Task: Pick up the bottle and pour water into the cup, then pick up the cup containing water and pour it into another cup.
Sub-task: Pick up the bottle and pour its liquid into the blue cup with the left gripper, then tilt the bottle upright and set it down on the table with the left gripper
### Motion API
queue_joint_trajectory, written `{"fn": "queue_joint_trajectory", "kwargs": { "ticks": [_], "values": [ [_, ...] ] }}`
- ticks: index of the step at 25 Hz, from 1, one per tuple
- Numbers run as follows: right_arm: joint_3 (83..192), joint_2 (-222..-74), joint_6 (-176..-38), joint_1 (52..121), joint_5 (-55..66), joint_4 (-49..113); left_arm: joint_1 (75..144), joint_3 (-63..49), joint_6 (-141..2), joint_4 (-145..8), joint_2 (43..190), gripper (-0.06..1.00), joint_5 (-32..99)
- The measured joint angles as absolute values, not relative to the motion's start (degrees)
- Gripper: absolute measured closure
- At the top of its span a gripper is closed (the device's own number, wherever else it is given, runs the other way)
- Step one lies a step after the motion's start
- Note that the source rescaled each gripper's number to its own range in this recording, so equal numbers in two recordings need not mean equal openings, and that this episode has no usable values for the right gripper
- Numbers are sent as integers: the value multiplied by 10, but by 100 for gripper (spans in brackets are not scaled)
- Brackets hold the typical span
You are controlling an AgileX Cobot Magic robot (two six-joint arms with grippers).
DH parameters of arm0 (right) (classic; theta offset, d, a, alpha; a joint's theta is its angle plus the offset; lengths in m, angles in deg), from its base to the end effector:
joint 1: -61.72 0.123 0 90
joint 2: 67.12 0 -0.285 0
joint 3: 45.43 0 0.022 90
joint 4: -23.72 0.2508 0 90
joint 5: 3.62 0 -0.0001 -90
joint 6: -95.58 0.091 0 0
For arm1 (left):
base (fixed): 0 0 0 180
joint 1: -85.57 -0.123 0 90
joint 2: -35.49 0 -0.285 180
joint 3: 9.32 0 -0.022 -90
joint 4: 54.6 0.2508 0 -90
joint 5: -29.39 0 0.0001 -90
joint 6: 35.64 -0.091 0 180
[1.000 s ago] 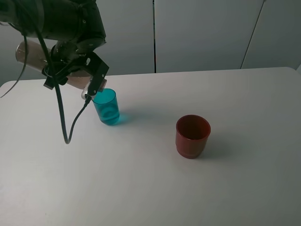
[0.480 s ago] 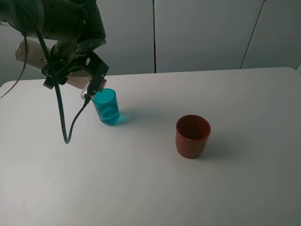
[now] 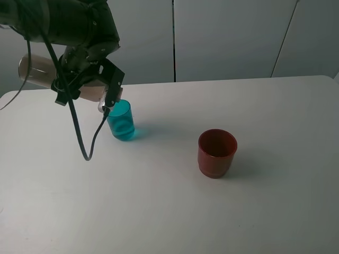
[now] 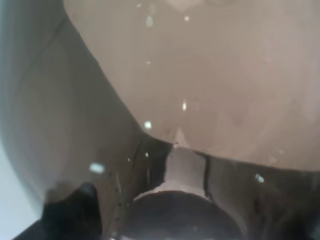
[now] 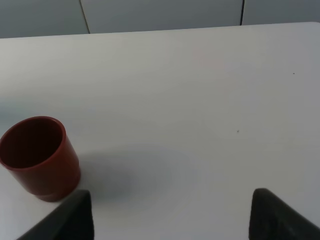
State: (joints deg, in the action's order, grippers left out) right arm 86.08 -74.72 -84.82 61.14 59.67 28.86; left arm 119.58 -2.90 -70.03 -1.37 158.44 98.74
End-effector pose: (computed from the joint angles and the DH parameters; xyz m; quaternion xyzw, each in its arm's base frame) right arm -0.0075 0.0074 0.2744 -0.0015 0.8624 0.0404 0.5045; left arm 0.3657 -0.1644 0.2099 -0.6501 -0.6377 -0.4104 0.0472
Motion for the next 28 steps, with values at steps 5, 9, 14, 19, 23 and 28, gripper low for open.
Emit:
{"fn": "queue_joint_trajectory", "kwargs": {
  "ticks": [5, 9, 14, 19, 23, 28],
  "values": [
    [861, -747, -844, 611, 597, 289, 1196, -29, -634, -43, 1584, 92, 987],
    [861, -747, -848, 611, 597, 289, 1196, -29, -587, -71, 1584, 92, 987],
    [861, -747, -848, 611, 597, 289, 1196, -29, -538, -112, 1583, 92, 973],
    [861, -747, -848, 611, 597, 289, 1196, -29, -482, -136, 1563, 92, 907],
    [861, -747, -848, 611, 597, 289, 1196, -29, -436, -147, 1545, 92, 854],
    [861, -747, -848, 611, 597, 289, 1195, -29, -379, -151, 1522, 92, 804]
  ]
}}
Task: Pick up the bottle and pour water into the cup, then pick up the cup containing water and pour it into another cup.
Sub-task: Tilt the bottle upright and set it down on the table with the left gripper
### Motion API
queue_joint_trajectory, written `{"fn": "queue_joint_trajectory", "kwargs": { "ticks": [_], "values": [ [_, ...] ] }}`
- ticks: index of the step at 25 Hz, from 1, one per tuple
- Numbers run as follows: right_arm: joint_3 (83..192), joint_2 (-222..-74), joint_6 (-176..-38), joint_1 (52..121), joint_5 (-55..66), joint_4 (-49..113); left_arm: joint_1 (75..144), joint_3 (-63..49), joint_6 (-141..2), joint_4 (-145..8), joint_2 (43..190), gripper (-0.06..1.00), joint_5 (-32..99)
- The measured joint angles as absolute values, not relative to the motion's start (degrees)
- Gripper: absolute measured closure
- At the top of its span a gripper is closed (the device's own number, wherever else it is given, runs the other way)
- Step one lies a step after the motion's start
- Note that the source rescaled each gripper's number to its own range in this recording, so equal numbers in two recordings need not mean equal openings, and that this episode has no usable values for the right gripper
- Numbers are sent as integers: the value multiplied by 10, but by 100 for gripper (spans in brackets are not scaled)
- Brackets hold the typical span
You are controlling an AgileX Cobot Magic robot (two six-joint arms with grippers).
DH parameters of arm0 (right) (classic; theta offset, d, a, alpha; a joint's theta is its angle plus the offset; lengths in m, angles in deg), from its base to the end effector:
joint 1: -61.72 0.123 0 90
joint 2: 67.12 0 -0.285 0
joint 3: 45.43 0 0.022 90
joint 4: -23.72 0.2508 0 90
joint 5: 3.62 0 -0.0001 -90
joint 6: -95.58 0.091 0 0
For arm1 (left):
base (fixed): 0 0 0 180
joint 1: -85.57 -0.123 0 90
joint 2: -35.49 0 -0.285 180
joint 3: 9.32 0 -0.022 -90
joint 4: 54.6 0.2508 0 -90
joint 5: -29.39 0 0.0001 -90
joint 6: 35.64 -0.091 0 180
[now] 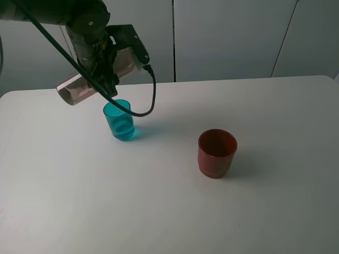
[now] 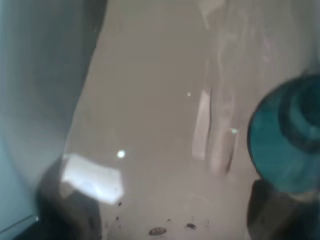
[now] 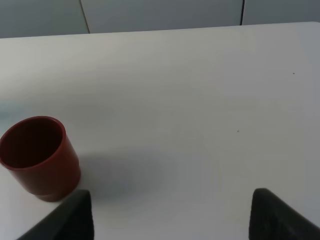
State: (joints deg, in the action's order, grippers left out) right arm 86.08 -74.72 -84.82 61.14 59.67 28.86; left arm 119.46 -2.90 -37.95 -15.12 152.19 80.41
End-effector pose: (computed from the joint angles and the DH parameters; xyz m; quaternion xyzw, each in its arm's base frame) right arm -0.0075 0.0074 0.2744 -0.0015 0.8624 0.0404 0.5045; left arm 0.3618 -0.1888 0.2402 0.4473 0.8309 0.2409 0.2270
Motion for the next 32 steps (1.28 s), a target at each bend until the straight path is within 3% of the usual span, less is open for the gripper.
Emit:
{"fn": "queue_joint_trajectory", "kwargs": {
  "ticks": [16, 23, 32],
  "values": [
    [861, -747, -848, 611, 597, 289, 1097, -44, -332, -237, 1444, 93, 669],
    [861, -747, -848, 611, 597, 289, 1025, -119, -325, -291, 1423, 93, 525],
    [861, -747, -848, 611, 597, 289, 926, -254, -283, -323, 1421, 93, 245]
  ]
}}
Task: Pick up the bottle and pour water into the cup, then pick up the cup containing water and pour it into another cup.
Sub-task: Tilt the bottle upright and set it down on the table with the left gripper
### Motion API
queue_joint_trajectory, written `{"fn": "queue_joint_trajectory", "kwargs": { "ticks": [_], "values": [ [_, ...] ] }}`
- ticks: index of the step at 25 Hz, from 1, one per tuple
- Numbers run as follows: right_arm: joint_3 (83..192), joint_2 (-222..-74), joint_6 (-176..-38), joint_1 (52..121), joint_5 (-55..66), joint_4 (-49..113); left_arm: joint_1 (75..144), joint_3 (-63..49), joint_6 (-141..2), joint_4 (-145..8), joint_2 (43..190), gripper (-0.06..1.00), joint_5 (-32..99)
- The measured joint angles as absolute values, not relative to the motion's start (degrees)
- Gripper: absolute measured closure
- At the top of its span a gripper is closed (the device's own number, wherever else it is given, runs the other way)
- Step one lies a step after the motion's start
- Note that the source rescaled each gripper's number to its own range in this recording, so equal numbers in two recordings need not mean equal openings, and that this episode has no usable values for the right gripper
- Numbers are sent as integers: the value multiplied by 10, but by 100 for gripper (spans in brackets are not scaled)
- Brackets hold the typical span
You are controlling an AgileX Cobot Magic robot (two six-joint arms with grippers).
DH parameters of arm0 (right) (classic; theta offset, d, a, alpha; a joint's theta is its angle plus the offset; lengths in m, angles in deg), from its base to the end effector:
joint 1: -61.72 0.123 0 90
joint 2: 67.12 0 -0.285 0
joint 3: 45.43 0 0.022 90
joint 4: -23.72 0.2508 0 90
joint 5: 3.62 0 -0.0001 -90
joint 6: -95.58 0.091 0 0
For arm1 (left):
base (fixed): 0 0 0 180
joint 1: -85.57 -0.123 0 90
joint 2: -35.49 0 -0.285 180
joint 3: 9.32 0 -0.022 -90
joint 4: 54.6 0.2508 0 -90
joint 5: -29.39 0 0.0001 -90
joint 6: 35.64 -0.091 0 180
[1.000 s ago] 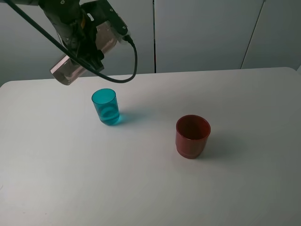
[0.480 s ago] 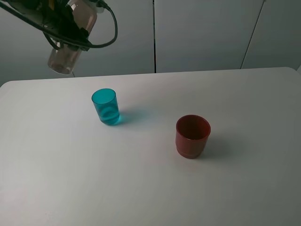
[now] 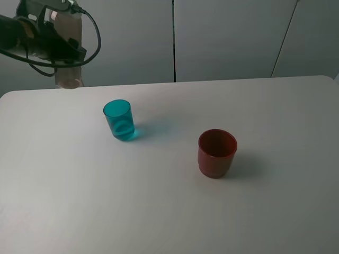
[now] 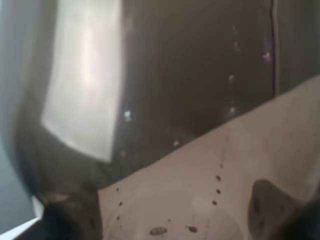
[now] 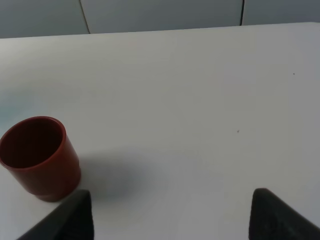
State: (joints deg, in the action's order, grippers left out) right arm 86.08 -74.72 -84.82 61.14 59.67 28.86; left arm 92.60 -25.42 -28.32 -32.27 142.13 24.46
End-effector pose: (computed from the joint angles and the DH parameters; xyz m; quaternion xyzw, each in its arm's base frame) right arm -0.0075 0.0074 0.2744 -0.0015 0.8624 0.0404 0.5045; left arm 0.3813 -0.0500 0.2359 0.1717 0.8405 0.0214 0.5134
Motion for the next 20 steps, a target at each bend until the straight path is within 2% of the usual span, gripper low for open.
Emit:
{"fn": "queue_joint_trajectory", "kwargs": {
  "ticks": [6, 13, 20],
  "values": [
    [861, -747, -848, 611, 597, 289, 873, -313, -283, -326, 1421, 93, 156],
    [861, -747, -848, 611, 597, 289, 810, -391, -286, -339, 1435, 93, -8],
    [861, -747, -848, 611, 597, 289, 789, -410, -302, -353, 1504, 93, -114]
  ]
}}
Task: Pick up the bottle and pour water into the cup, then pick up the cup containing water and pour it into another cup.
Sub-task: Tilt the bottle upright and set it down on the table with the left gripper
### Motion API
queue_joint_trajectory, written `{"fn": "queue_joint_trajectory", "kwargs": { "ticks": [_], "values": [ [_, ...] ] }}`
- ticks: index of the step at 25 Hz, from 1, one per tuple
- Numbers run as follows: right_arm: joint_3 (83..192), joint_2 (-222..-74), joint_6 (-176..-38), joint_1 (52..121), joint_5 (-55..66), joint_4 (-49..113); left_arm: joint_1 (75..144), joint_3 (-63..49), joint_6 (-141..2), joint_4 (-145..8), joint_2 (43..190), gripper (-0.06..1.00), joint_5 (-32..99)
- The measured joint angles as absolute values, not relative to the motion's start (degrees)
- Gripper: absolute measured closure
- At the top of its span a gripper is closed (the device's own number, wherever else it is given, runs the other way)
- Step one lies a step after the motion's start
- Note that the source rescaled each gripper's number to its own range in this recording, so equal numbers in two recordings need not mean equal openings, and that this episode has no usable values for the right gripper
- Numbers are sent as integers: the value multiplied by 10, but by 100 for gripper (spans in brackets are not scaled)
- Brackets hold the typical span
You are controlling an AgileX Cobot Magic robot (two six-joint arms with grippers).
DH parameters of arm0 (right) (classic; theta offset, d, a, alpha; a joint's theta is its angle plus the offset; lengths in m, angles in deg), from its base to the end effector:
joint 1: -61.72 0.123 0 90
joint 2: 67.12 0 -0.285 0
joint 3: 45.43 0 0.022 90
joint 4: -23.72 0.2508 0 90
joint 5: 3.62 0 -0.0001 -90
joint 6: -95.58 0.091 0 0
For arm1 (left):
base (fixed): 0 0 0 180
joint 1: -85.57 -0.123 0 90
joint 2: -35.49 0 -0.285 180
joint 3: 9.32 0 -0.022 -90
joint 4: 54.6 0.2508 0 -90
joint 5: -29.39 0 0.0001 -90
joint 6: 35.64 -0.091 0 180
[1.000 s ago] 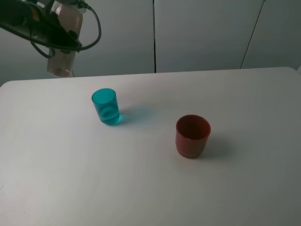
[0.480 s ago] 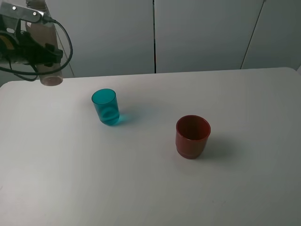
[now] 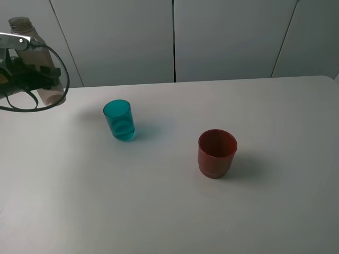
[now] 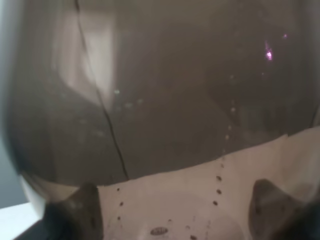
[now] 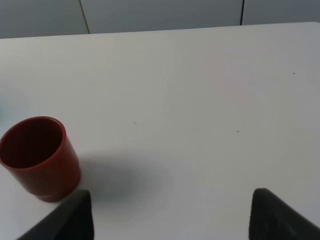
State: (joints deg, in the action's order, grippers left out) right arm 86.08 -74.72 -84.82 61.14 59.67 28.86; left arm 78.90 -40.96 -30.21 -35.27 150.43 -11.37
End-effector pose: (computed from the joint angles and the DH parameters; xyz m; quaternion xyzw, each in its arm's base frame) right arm -0.0075 0.0074 0.2744 -0.0015 0.8624 0.0404 0.5045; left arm 0.3612 0.0225 0.1575 0.0837 0.7996 -0.0043 0.5946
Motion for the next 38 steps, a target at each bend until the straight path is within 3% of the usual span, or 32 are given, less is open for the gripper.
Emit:
{"fn": "queue_joint_trajectory", "kwargs": {
  "ticks": [16, 31, 32, 33, 34, 36, 38],
  "values": [
    [861, -747, -848, 611, 597, 289, 789, -412, -342, -386, 1648, 93, -334],
    [861, -747, -848, 611, 597, 289, 789, -412, -332, -392, 1675, 93, -319],
    [861, -747, -848, 611, 597, 289, 789, -412, -333, -392, 1675, 88, -319],
    [861, -747, -848, 611, 597, 289, 789, -412, -333, -393, 1675, 44, -318],
    [861, -747, -848, 611, 597, 289, 789, -412, -332, -393, 1675, 18, -314],
    [861, -747, -848, 611, 597, 289, 789, -412, -332, -392, 1675, 2, -310],
    [861, -747, -848, 611, 597, 289, 789, -412, -332, -390, 1675, -1, -310]
  ]
}}
